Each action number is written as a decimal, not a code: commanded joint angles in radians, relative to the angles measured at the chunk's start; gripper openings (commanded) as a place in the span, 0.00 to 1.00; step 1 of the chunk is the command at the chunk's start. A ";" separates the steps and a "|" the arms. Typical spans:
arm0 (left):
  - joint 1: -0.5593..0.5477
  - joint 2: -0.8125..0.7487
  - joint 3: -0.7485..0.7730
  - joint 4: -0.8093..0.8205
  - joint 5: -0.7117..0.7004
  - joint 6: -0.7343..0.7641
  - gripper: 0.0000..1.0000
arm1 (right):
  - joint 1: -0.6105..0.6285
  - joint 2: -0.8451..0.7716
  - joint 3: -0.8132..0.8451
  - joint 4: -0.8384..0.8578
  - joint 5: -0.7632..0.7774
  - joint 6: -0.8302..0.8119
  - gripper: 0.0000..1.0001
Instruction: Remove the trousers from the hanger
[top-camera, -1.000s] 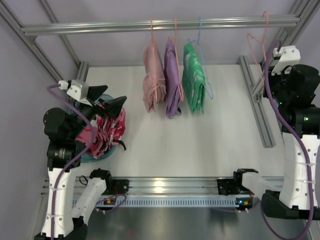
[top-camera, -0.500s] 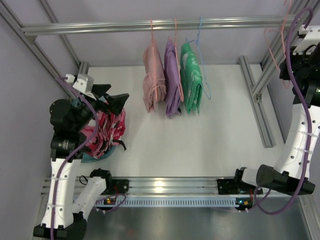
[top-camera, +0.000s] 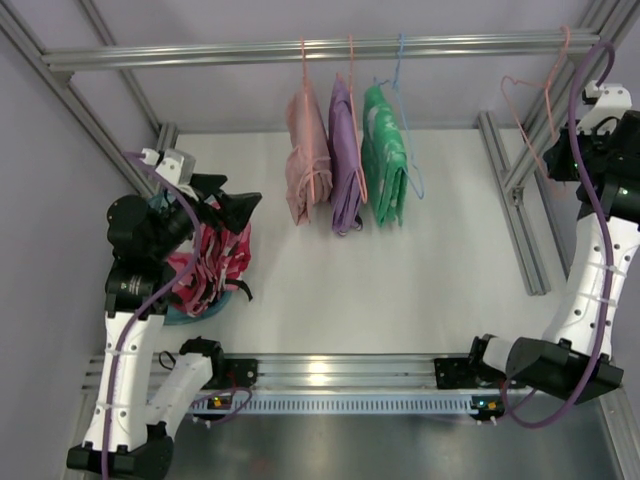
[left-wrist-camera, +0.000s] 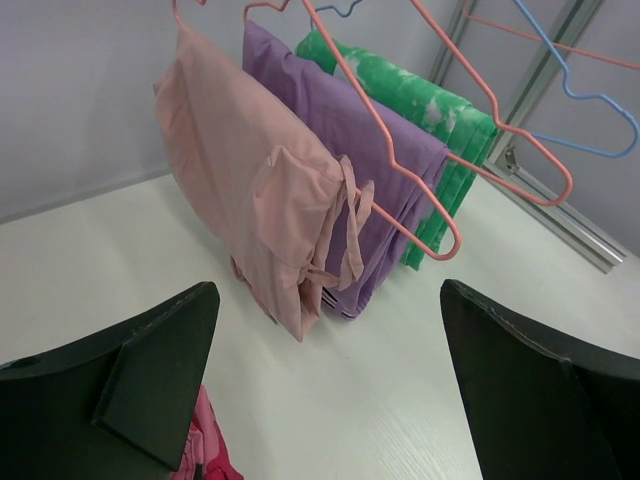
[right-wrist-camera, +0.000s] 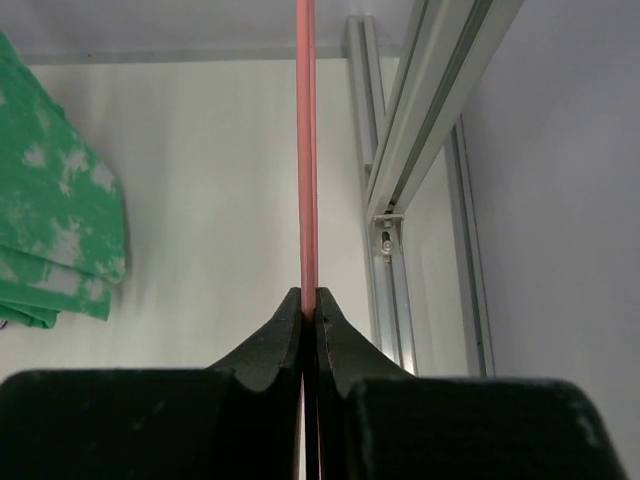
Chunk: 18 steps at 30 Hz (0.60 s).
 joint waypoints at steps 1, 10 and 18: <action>0.003 0.024 0.025 -0.057 0.009 0.011 0.98 | -0.015 -0.057 -0.004 0.064 -0.041 -0.032 0.06; 0.003 0.080 0.110 -0.252 -0.031 0.033 0.98 | -0.021 -0.165 -0.054 -0.014 -0.050 -0.052 0.78; 0.003 0.111 0.162 -0.450 -0.063 0.085 0.98 | -0.021 -0.303 -0.051 -0.126 -0.075 -0.080 1.00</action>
